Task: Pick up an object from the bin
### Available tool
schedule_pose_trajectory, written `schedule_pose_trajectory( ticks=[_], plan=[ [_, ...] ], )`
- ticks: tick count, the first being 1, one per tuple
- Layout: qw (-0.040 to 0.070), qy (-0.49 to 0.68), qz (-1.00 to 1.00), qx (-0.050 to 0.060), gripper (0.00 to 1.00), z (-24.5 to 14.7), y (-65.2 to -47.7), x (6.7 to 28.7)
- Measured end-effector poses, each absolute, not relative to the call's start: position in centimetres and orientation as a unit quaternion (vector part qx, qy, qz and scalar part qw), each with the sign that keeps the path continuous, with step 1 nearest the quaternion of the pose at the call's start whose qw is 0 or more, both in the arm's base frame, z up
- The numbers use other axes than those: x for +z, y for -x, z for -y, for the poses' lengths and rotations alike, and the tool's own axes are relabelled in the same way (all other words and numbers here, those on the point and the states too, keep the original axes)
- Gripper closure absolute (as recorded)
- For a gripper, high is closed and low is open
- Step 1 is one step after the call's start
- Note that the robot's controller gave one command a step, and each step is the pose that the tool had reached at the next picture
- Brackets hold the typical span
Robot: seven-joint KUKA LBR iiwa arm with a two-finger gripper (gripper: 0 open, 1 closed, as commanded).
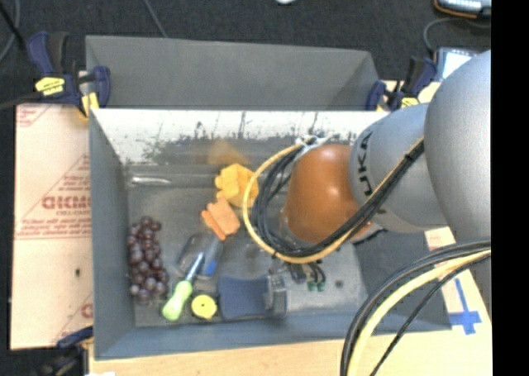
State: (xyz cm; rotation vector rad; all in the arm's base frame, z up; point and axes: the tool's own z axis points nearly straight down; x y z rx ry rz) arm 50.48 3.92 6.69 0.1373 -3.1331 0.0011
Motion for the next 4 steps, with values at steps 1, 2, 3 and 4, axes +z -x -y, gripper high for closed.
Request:
schedule_pose_trajectory(
  ticks=[1,2,3,4],
  plan=[
    [-0.002,-0.093,0.996,0.001,0.0,-8.2,-50.0,9.7],
    [0.0,-0.164,0.987,0.0,0.0,-10.6,-49.8,8.5],
    [-0.009,-0.18,0.984,0.0,1.0,-13.9,-50.1,7.5],
    [-0.009,-0.179,0.984,0.0,1.0,-13.9,-50.1,7.5]
  ],
)
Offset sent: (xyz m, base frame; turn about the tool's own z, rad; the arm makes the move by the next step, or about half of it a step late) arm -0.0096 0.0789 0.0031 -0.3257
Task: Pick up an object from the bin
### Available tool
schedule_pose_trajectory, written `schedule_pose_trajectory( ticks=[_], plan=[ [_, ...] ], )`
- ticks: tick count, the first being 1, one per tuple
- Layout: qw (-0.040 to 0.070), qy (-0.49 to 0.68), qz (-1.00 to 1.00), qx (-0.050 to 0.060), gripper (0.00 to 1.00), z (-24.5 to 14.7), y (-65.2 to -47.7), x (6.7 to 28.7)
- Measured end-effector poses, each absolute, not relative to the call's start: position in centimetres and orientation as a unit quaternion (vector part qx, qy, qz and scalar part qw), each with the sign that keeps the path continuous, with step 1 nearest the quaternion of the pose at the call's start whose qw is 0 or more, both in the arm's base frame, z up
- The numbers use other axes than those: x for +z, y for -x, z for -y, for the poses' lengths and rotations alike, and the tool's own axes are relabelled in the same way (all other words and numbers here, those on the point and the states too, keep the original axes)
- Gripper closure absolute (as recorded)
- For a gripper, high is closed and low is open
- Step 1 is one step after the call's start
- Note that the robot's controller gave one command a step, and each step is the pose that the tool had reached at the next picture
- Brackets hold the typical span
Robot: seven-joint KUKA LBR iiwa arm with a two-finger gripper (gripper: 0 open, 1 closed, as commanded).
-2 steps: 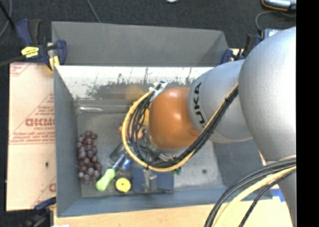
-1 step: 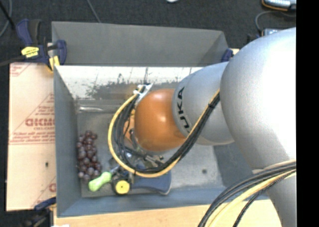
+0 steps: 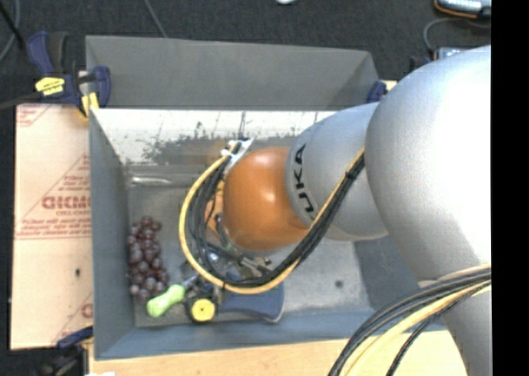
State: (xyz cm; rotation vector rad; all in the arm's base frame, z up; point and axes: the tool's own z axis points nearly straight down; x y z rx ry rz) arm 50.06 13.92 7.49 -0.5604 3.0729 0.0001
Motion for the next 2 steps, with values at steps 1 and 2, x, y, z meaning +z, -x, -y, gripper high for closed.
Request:
schedule_pose_trajectory(
  ticks=[1,2],
  plan=[
    [0.009,0.179,-0.984,0.0,1.0,-13.9,-50.03,7.68],
    [0.009,0.18,-0.984,0.0,1.0,-13.88,-50.05,7.96]
  ],
)
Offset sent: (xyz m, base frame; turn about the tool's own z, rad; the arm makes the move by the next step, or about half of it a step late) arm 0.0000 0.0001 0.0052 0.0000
